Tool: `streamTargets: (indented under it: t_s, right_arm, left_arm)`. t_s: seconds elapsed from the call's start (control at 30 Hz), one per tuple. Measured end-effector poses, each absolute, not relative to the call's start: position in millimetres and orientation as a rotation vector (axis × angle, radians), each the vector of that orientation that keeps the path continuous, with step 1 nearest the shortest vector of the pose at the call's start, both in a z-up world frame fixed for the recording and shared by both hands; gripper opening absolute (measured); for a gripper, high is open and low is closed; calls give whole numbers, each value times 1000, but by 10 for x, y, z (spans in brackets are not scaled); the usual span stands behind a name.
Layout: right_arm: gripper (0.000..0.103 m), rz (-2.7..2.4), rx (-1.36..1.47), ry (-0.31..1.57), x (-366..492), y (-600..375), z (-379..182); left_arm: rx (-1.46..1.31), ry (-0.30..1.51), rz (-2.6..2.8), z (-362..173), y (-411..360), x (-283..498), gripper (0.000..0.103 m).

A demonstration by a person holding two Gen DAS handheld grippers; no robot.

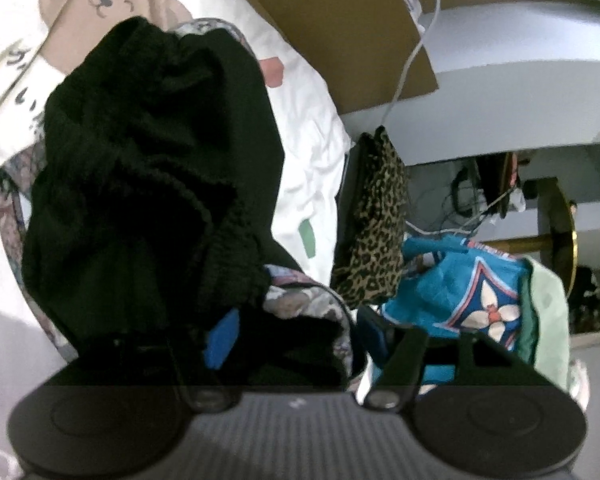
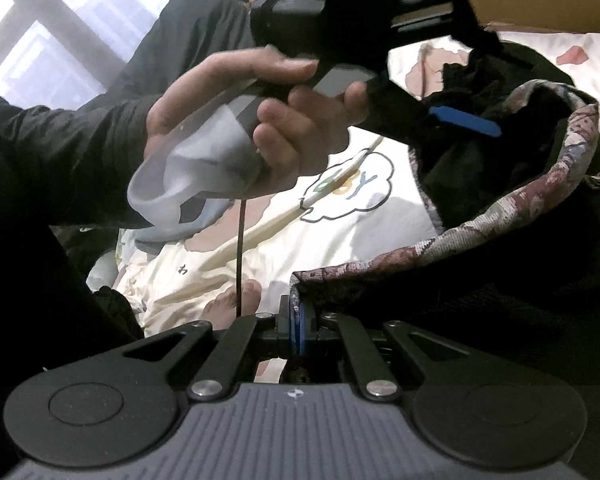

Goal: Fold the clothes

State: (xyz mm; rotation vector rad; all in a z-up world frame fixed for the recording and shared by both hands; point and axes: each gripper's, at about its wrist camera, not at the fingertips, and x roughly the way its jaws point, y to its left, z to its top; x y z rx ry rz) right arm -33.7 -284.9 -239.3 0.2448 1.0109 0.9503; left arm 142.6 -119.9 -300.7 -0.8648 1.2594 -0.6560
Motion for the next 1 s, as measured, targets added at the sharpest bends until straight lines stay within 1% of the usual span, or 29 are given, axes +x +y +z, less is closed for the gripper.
streamTargets:
  t_s: [0.07, 0.17, 0.43, 0.5, 0.53, 0.57, 0.6, 0.67, 0.7, 0.73, 0.9, 1.0]
  right_arm:
    - [0, 964, 238, 1016, -338, -2798, -2412]
    - [0, 979, 229, 1025, -350, -2727, -2433]
    - [0, 977, 229, 1025, -359, -2693, -2428]
    - [0, 975, 229, 1025, -367, -2678, -2430]
    - [0, 975, 228, 1025, -372, -2676, -2431]
    - [0, 974, 229, 1025, -374, -2677, -2434]
    - [0, 969, 233, 1026, -370, -2682, -2437]
    - [1, 957, 246, 1030, -359, -2695, -2443]
    - [3, 944, 257, 1035, -345, -2702, -2451]
    - [3, 931, 268, 1040, -332, -2710, -2459]
    - [5, 885, 299, 1063, -290, -2798, -2491]
    - [11, 855, 300, 1065, -260, -2900, -2472]
  left_arm:
    - [-887, 1257, -654, -3011, -1198, 1404, 70]
    - [-905, 1257, -644, -3037, -1202, 1373, 78]
    - [-926, 1337, -614, -3255, -1282, 1338, 78]
    - [-928, 1335, -613, -3274, -1276, 1346, 76]
    - [-928, 1330, -614, -3278, -1268, 1351, 71]
    - [-932, 1325, -615, -3282, -1255, 1357, 61]
    - [-939, 1317, -618, -3285, -1233, 1367, 55]
    - [-943, 1302, -628, -3275, -1191, 1384, 29]
    - [-930, 1291, -636, -3251, -1169, 1389, 23]
    - [-917, 1280, -644, -3227, -1148, 1393, 12]
    - [-901, 1238, -635, -3116, -949, 1390, 9]
    - [-893, 1224, -614, -3070, -744, 1382, 8]
